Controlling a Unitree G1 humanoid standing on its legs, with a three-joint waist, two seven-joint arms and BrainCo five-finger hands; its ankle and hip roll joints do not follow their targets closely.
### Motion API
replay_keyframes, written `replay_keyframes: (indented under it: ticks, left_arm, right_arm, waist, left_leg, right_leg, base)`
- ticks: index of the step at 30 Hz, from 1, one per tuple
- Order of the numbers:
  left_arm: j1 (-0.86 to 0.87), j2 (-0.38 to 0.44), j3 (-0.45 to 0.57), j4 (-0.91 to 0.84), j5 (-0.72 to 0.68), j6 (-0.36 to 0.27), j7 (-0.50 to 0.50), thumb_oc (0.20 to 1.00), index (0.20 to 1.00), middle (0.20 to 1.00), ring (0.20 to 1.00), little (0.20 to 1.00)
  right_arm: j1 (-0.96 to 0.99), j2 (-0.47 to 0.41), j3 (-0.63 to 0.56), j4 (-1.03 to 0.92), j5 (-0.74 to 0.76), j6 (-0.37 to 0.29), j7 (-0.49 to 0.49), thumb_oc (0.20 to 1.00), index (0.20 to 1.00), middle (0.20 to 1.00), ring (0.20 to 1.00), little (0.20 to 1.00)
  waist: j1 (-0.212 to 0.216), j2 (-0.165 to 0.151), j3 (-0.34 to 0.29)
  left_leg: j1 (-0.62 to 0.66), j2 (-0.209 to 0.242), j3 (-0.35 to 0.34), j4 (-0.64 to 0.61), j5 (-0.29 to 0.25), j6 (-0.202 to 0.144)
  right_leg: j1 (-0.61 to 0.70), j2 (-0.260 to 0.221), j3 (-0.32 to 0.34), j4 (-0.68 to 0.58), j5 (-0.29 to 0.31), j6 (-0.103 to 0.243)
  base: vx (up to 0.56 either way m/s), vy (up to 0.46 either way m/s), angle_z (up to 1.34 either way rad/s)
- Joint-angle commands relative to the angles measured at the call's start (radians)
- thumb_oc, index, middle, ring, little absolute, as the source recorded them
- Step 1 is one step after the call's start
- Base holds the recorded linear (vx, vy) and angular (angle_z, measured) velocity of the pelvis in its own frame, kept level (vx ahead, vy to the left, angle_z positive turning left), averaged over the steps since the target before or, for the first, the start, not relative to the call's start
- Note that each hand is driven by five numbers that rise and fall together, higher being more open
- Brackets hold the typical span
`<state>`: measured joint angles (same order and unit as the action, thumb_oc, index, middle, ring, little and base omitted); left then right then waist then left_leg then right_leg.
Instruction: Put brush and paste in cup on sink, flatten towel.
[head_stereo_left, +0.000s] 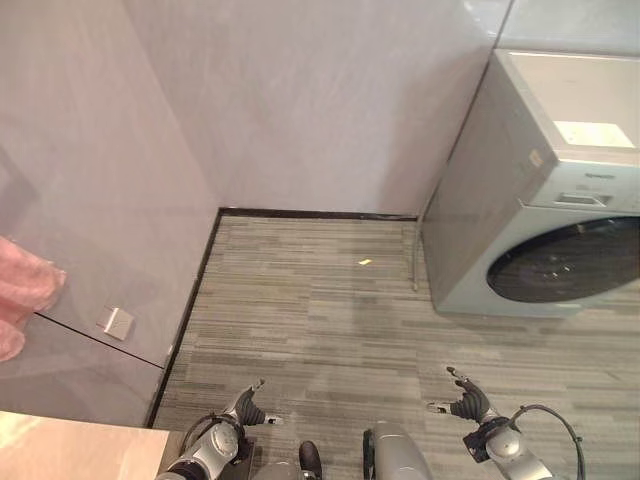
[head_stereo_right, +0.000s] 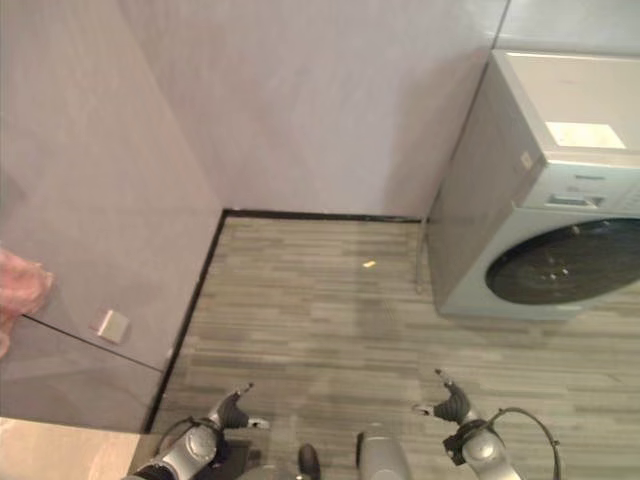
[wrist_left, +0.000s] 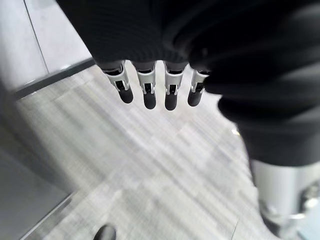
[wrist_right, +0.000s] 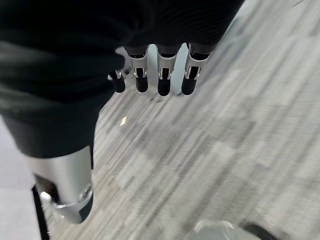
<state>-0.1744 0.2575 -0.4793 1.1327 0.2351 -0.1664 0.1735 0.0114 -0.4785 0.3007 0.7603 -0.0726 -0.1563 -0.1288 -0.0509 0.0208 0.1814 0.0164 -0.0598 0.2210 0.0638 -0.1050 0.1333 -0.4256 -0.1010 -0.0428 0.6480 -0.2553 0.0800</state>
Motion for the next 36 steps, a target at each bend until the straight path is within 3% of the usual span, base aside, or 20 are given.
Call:
replay_keyframes:
  ticks: [1,3,4,6,13,15,16,17,18,19,21,22,24,25,26,28,29,32,34,36]
  left_arm:
    - [-0.027,0.061,0.066,0.038,-0.006,-0.006,0.018,1.0,1.0,1.0,1.0,1.0]
    - [-0.029,0.055,0.07,0.044,-0.007,-0.007,0.017,1.0,1.0,1.0,1.0,1.0]
    - [-0.033,0.051,0.072,0.048,-0.005,-0.006,0.023,1.0,1.0,1.0,1.0,1.0]
    - [-0.027,0.057,0.065,0.044,0.008,-0.006,0.011,1.0,1.0,1.0,1.0,1.0]
    - [-0.001,0.088,0.084,0.048,-0.001,-0.01,0.005,1.0,1.0,1.0,1.0,1.0]
    - [0.004,0.096,0.093,0.051,-0.01,-0.007,0.003,1.0,1.0,1.0,1.0,1.0]
    - [0.01,0.102,0.112,0.049,-0.024,-0.005,0.002,1.0,1.0,1.0,1.0,1.0]
    - [0.01,0.102,0.112,0.049,-0.024,-0.005,0.002,1.0,1.0,1.0,1.0,1.0]
    - [0.015,0.104,0.133,0.046,-0.042,-0.002,0.004,1.0,1.0,1.0,1.0,1.0]
    - [0.008,0.108,0.143,0.039,-0.055,0.001,0.009,1.0,1.0,1.0,1.0,1.0]
    - [0.008,0.108,0.143,0.038,-0.055,0.002,0.008,1.0,1.0,1.0,1.0,1.0]
    - [-0.004,0.114,0.147,0.038,-0.054,0.006,0.01,1.0,1.0,1.0,1.0,1.0]
    - [-0.009,0.116,0.148,0.035,-0.056,0.008,0.008,1.0,1.0,1.0,1.0,1.0]
    - [-0.021,0.119,0.141,0.037,-0.052,0.01,0.01,1.0,1.0,1.0,1.0,1.0]
    - [-0.025,0.121,0.139,0.036,-0.052,0.011,0.012,1.0,1.0,1.0,1.0,1.0]
    - [-0.035,0.125,0.131,0.038,-0.044,0.01,0.016,1.0,1.0,1.0,1.0,1.0]
    - [-0.044,0.133,0.12,0.038,-0.026,0.012,0.021,1.0,1.0,1.0,1.0,1.0]
    - [-0.031,0.14,0.123,0.031,-0.026,0.012,0.01,1.0,1.0,1.0,1.0,1.0]
    - [-0.027,0.139,0.122,0.029,-0.027,0.011,0.013,1.0,1.0,1.0,1.0,1.0]
    - [-0.021,0.134,0.125,0.029,-0.029,0.012,0.017,1.0,1.0,1.0,1.0,1.0]
  right_arm:
    - [0.014,-0.049,-0.025,-0.053,-0.001,-0.028,-0.022,1.0,1.0,1.0,1.0,1.0]
    - [0.018,-0.054,-0.03,-0.057,-0.002,-0.026,-0.02,1.0,1.0,1.0,1.0,1.0]
    - [0.023,-0.065,-0.032,-0.058,-0.007,-0.022,-0.021,1.0,1.0,1.0,1.0,1.0]
    - [0.031,-0.067,-0.039,-0.049,-0.006,-0.017,-0.016,1.0,1.0,1.0,1.0,1.0]
    - [0.064,-0.105,-0.077,-0.021,0.019,-0.025,0.001,1.0,1.0,1.0,1.0,1.0]
    - [0.072,-0.118,-0.091,-0.02,0.024,-0.029,0.002,1.0,1.0,1.0,1.0,1.0]
    - [0.093,-0.129,-0.11,-0.026,0.027,-0.031,0.001,1.0,1.0,1.0,1.0,1.0]
    - [0.094,-0.129,-0.11,-0.027,0.027,-0.031,0.001,1.0,1.0,1.0,1.0,1.0]
    - [0.126,-0.135,-0.143,-0.033,0.035,-0.033,-0.001,1.0,1.0,1.0,1.0,1.0]
    - [0.146,-0.146,-0.158,-0.042,0.04,-0.034,-0.001,1.0,1.0,1.0,1.0,1.0]
    - [0.146,-0.146,-0.159,-0.042,0.04,-0.034,-0.001,1.0,1.0,1.0,1.0,1.0]
    - [0.167,-0.149,-0.161,-0.046,0.032,-0.027,0.004,1.0,1.0,1.0,1.0,1.0]
    - [0.178,-0.148,-0.163,-0.04,0.027,-0.023,0.005,1.0,1.0,1.0,1.0,1.0]
    - [0.197,-0.15,-0.174,-0.032,0.022,-0.018,0.0,1.0,1.0,1.0,1.0,1.0]
    - [0.197,-0.152,-0.18,-0.034,0.021,-0.017,-0.001,1.0,1.0,1.0,1.0,1.0]
    - [0.202,-0.155,-0.191,-0.034,0.023,-0.019,-0.01,1.0,1.0,1.0,1.0,1.0]
    - [0.202,-0.164,-0.187,-0.035,0.011,-0.021,-0.014,1.0,1.0,1.0,1.0,1.0]
    - [0.183,-0.156,-0.176,-0.058,0.005,-0.012,-0.007,1.0,1.0,1.0,1.0,1.0]
    - [0.169,-0.157,-0.17,-0.055,0.004,-0.013,-0.009,1.0,1.0,1.0,1.0,1.0]
    - [0.146,-0.154,-0.159,-0.056,0.002,-0.014,-0.006,1.0,1.0,1.0,1.0,1.0]
  waist:
    - [-0.044,-0.023,0.007]
    - [-0.052,-0.02,0.008]
    - [-0.068,-0.021,0.008]
    - [-0.067,-0.029,-0.005]
    - [-0.051,-0.035,-0.047]
    - [-0.047,-0.038,-0.052]
    - [-0.042,-0.042,-0.056]
    - [-0.043,-0.042,-0.056]
    - [-0.041,-0.058,-0.054]
    - [-0.033,-0.078,-0.036]
    - [-0.035,-0.076,-0.037]
    - [-0.044,-0.083,-0.027]
    - [-0.047,-0.078,-0.022]
    - [-0.054,-0.068,-0.015]
    - [-0.054,-0.072,-0.009]
    - [-0.071,-0.073,-0.005]
    - [-0.075,-0.068,-0.003]
    - [-0.095,-0.078,-0.002]
    - [-0.085,-0.077,0.003]
    - [-0.071,-0.076,0.0]
  left_leg:
    - [-0.044,0.008,0.003,0.175,-0.05,-0.097]
    - [-0.03,0.007,-0.007,0.18,-0.053,-0.105]
    - [-0.009,0.003,-0.043,0.2,-0.064,-0.117]
    - [-0.002,0.004,-0.062,0.231,-0.065,-0.129]
    - [0.006,0.059,-0.121,0.292,-0.037,-0.17]
    - [0.005,0.078,-0.141,0.316,-0.008,-0.185]
    - [-0.013,0.097,-0.156,0.361,0.055,-0.204]
    - [-0.015,0.097,-0.158,0.362,0.055,-0.204]
    - [-0.06,0.124,-0.154,0.454,0.15,-0.226]
    - [-0.121,0.137,-0.117,0.544,0.18,-0.232]
    - [-0.125,0.139,-0.12,0.55,0.178,-0.232]
    - [-0.144,0.193,-0.004,0.544,0.169,-0.231]
    - [-0.144,0.219,0.039,0.51,0.167,-0.233]
    - [-0.179,0.276,0.125,0.406,0.142,-0.243]
    - [-0.203,0.287,0.139,0.375,0.15,-0.229]
    - [-0.238,0.326,0.177,0.276,0.159,-0.25]
    - [-0.252,0.363,0.233,0.219,0.195,-0.266]
    - [-0.213,0.358,0.287,0.228,0.181,-0.269]
    - [-0.224,0.337,0.249,0.244,0.176,-0.265]
    - [-0.223,0.312,0.242,0.259,0.122,-0.242]
  right_leg:
    - [0.083,0.011,0.034,-0.324,0.249,0.04]
    - [0.057,-0.002,0.045,-0.358,0.271,0.05]
    - [0.034,-0.002,0.106,-0.374,0.299,0.065]
    - [0.067,0.009,0.111,-0.369,0.293,0.064]
    - [0.144,0.073,0.095,-0.313,0.227,0.003]
    - [0.164,0.088,0.081,-0.31,0.208,-0.013]
    - [0.192,0.1,0.069,-0.324,0.195,-0.028]
    - [0.193,0.1,0.067,-0.325,0.195,-0.028]
    - [0.232,0.103,0.049,-0.357,0.191,-0.047]
    - [0.261,0.093,0.026,-0.38,0.19,-0.065]
    - [0.261,0.094,0.023,-0.38,0.19,-0.065]
    - [0.29,0.085,-0.02,-0.394,0.174,-0.073]
    - [0.303,0.087,-0.04,-0.397,0.163,-0.075]
    - [0.333,0.077,-0.083,-0.406,0.125,-0.065]
    - [0.326,0.066,-0.104,-0.406,0.135,-0.067]
    - [0.342,0.045,-0.132,-0.398,0.103,-0.052]
    - [0.354,0.038,-0.165,-0.392,0.091,-0.043]
    - [0.376,0.016,-0.188,-0.368,0.069,-0.032]
    - [0.383,0.006,-0.186,-0.361,0.064,-0.027]
    - [0.416,-0.02,-0.18,-0.36,0.052,-0.018]
  base:
    - [0.3,-0.149,0.25]
    - [0.25,-0.132,0.28]
    - [0.31,-0.218,0.33]
    - [0.28,-0.226,0.6]
    - [0.21,-0.258,0.28]
    - [0.18,-0.272,0.43]
    - [0.1,-0.17,0.22]
    - [0.22,-0.369,0.16]
    - [0.19,-0.401,0.26]
    - [0.19,-0.399,0.44]
    - [0.07,-0.188,0.51]
    - [0.11,-0.216,0.46]
    - [0.12,-0.141,0.75]
    - [0.07,-0.032,1.0]
    - [0.11,-0.016,1.2]
    - [0.17,0.067,1.27]
    - [0.28,0.045,1.12]
    - [0.22,0.059,0.43]
    - [0.15,0.119,0.36]
    - [0.25,0.221,-0.05]
